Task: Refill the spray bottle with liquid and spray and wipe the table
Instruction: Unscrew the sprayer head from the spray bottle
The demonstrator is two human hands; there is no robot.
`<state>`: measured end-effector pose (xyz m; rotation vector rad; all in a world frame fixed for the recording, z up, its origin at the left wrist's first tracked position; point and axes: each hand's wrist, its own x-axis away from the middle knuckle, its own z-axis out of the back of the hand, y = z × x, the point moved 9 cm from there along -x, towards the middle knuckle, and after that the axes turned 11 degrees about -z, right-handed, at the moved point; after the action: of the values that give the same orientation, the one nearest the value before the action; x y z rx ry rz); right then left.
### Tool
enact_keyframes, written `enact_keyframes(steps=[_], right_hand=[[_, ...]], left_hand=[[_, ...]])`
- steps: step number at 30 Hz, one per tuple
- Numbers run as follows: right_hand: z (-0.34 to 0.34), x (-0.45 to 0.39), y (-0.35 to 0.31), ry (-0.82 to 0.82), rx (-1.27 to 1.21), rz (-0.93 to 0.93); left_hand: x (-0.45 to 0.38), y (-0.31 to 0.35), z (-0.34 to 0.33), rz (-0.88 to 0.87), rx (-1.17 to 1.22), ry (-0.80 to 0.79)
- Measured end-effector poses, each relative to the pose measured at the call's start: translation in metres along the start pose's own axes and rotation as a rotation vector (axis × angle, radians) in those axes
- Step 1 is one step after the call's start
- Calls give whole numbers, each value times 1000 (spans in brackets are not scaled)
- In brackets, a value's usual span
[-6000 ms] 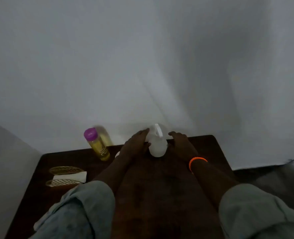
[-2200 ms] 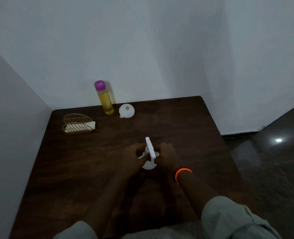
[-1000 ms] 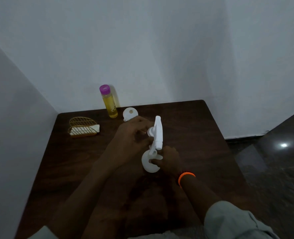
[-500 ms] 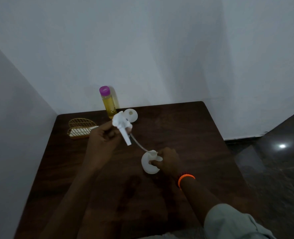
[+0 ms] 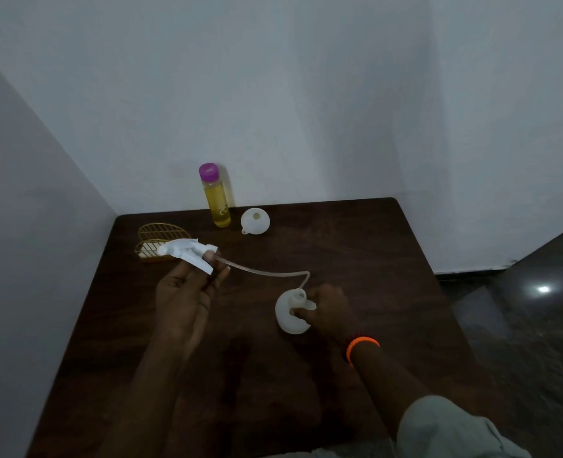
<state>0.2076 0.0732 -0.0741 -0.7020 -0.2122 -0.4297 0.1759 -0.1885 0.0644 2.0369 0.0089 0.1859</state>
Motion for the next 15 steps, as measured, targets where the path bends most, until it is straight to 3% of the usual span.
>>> enact_keyframes(steps=[9,15], right_hand=[[3,2,-2,3,14,14],[6,4,-5,27,35,34]], left_hand=[[-6,4,25,106,248,160],[-1,-11,82,166,37,281]])
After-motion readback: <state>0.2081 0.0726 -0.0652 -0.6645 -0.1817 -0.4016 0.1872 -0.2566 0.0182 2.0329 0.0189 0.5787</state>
